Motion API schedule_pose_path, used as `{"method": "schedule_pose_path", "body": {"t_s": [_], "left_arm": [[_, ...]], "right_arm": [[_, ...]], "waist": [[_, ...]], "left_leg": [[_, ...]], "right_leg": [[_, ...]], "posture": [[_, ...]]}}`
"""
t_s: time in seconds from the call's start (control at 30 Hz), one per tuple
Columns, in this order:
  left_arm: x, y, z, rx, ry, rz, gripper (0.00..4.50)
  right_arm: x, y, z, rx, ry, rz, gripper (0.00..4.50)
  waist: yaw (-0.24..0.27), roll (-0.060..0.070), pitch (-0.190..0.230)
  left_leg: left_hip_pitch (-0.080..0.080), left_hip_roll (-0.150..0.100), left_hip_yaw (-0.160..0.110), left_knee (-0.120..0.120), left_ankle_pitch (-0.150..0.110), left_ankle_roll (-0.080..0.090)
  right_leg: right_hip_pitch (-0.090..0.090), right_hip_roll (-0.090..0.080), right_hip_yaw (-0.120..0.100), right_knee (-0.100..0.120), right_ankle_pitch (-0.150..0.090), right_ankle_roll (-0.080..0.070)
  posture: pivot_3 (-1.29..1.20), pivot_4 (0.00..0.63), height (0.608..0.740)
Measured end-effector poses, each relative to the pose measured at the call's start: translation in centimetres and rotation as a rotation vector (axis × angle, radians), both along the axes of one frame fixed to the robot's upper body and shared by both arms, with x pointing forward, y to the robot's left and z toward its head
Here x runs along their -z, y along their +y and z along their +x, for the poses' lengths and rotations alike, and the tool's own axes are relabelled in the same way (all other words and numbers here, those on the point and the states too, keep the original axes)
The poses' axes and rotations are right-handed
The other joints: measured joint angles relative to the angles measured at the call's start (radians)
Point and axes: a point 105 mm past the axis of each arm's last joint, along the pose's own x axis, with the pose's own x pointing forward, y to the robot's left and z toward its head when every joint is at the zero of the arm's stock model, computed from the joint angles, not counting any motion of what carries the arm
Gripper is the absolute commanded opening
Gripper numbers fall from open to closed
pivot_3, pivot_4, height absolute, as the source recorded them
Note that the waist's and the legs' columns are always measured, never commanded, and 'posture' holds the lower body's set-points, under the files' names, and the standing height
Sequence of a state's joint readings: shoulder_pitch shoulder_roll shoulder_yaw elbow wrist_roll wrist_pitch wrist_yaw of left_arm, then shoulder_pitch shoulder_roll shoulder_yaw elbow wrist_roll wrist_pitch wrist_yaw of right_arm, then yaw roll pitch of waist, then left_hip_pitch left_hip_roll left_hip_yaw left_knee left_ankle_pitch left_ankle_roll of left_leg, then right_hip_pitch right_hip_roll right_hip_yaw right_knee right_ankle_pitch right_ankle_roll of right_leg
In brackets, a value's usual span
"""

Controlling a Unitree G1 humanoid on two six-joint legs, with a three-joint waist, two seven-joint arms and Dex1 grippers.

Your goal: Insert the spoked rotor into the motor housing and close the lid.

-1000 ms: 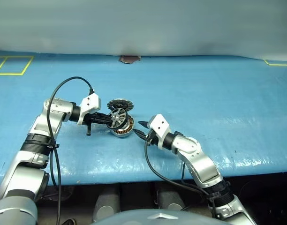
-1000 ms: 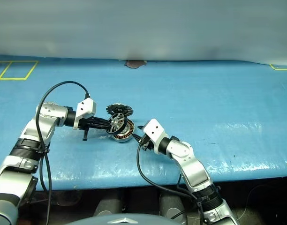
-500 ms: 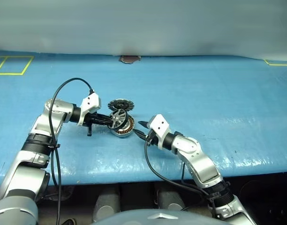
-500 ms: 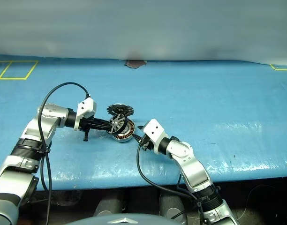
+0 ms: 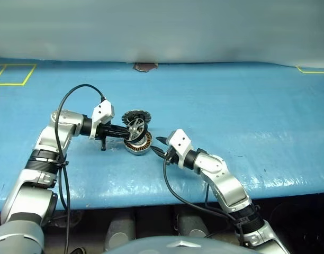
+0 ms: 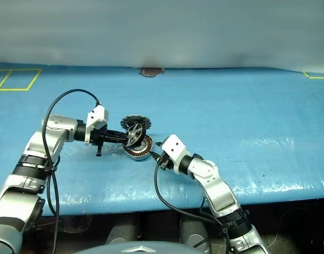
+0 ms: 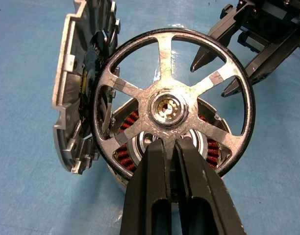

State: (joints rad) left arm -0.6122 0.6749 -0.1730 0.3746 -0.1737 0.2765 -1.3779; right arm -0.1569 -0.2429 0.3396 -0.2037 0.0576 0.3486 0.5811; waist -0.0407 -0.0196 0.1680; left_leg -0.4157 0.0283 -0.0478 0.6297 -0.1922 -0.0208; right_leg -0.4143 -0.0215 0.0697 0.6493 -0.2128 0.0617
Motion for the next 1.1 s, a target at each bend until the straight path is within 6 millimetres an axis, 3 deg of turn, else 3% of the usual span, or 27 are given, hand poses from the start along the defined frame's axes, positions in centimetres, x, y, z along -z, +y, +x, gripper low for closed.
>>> {"method": "schedule_pose_path", "body": {"t_s": [0.63,0.8,1.1], "left_arm": [[0.59,0.02,-0.10,0.028,-0.029,0.064,0.01],[0.81,-0.10,0.07,0.028,-0.047,0.071,1.47],[0.65,-0.34,0.36,0.014,-0.072,0.054,1.47]], "right_arm": [[0.00,0.01,0.04,0.004,-0.002,-0.002,1.88],[-0.01,-0.02,0.08,0.009,-0.004,-0.002,1.88],[-0.01,-0.05,0.12,0.013,-0.005,-0.002,1.88]], "waist": [[0.001,0.000,0.000],[0.002,0.000,0.000],[0.001,0.000,0.000]], "left_leg": [[0.000,0.000,0.000,0.000,0.000,0.000],[0.000,0.000,0.000,0.000,0.000,0.000],[0.000,0.000,0.000,0.000,0.000,0.000]], "right_leg": [[0.000,0.000,0.000,0.000,0.000,0.000],[0.000,0.000,0.000,0.000,0.000,0.000],[0.000,0.000,0.000,0.000,0.000,0.000]], "posture": [[0.00,0.150,0.740],[0.00,0.150,0.740],[0.00,0.150,0.740]]}}
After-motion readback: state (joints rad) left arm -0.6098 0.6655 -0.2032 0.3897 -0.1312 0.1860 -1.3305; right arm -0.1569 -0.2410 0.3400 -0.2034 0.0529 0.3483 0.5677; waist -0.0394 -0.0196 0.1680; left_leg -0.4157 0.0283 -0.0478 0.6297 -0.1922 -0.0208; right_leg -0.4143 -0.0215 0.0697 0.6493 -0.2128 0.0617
